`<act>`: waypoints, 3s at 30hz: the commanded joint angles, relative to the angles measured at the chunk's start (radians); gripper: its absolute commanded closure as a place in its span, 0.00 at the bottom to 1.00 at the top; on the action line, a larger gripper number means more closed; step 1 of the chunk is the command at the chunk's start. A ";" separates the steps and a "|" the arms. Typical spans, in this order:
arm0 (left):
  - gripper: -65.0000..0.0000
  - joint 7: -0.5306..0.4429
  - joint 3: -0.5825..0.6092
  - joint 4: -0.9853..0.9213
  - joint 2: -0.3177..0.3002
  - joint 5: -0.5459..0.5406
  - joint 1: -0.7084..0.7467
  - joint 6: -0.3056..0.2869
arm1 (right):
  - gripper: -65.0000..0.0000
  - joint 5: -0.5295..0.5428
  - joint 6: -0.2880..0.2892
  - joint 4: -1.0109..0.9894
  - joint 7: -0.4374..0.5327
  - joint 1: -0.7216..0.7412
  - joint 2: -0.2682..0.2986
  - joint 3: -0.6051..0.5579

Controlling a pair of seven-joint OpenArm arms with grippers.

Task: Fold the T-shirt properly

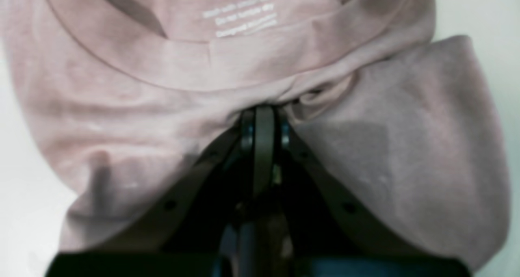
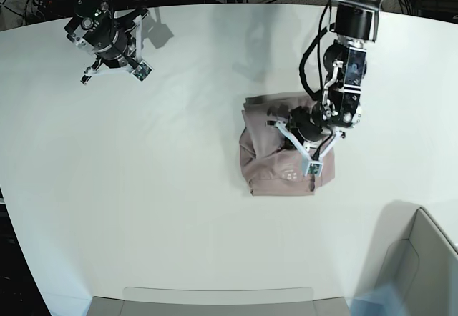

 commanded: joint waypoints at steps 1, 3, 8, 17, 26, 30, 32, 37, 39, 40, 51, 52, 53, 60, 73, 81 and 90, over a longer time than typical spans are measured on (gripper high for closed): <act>1.00 0.032 -0.004 -0.040 -0.033 0.049 -0.019 0.024 | 1.00 -0.001 -0.002 0.017 0.006 0.005 0.009 0.006; 1.00 0.003 -0.004 -0.097 -0.073 0.049 -0.066 0.023 | 1.00 -0.001 -0.002 0.017 0.006 0.005 0.009 0.006; 1.00 -0.016 -0.002 -0.186 -0.156 0.049 -0.198 0.021 | 1.00 -0.001 -0.002 0.017 0.006 0.005 0.005 0.005; 1.00 0.127 -0.007 0.159 -0.193 0.048 -0.125 0.026 | 1.00 -0.001 -0.002 0.051 0.006 -0.012 -0.017 0.006; 1.00 0.175 -0.265 0.699 -0.078 0.046 0.356 0.024 | 1.00 0.138 0.000 0.067 0.008 -0.162 0.012 0.006; 1.00 0.162 -0.309 0.739 -0.051 0.045 0.537 0.023 | 1.00 0.255 0.000 0.067 0.008 -0.274 0.118 0.002; 1.00 0.162 -0.338 0.739 -0.051 0.046 0.590 0.023 | 1.00 0.304 0.000 0.067 0.008 -0.333 0.164 0.008; 1.00 0.110 -0.398 0.739 -0.050 0.046 0.775 0.024 | 1.00 0.330 -0.002 0.067 0.009 -0.469 0.245 0.008; 1.00 0.078 -0.409 0.739 -0.050 0.046 0.870 0.023 | 1.00 0.329 -0.002 0.065 0.038 -0.529 0.252 0.008; 1.00 0.066 -0.415 0.739 -0.051 0.046 0.917 0.023 | 1.00 0.325 -0.003 0.065 0.067 -0.568 0.258 0.008; 1.00 0.015 -0.416 0.400 -0.033 0.049 1.061 0.027 | 1.00 0.128 -0.005 -0.027 0.135 -0.633 0.291 -0.007; 1.00 -0.013 -0.416 0.334 -0.032 0.049 1.037 0.027 | 1.00 0.124 -0.005 -0.061 0.135 -0.601 0.291 -0.024; 1.00 -0.040 -0.415 0.250 -0.032 0.049 1.003 0.027 | 1.00 0.123 -0.005 -0.104 0.135 -0.564 0.293 -0.050; 1.00 -0.148 -0.415 -0.175 -0.033 0.049 0.825 0.027 | 1.00 0.117 -0.006 -0.345 0.138 -0.365 0.302 -0.259; 1.00 -0.633 -0.119 -0.830 -0.027 0.051 0.554 0.029 | 1.00 -0.083 -0.008 -1.024 0.445 -0.007 0.184 -0.589; 1.00 -0.800 -0.080 -0.991 0.014 0.051 0.460 0.029 | 1.00 -0.086 -0.008 -1.340 0.690 0.160 0.109 -0.632; 1.00 -0.800 -0.080 -1.034 0.019 0.051 0.400 0.027 | 1.00 -0.087 -0.008 -1.517 0.765 0.243 0.035 -0.633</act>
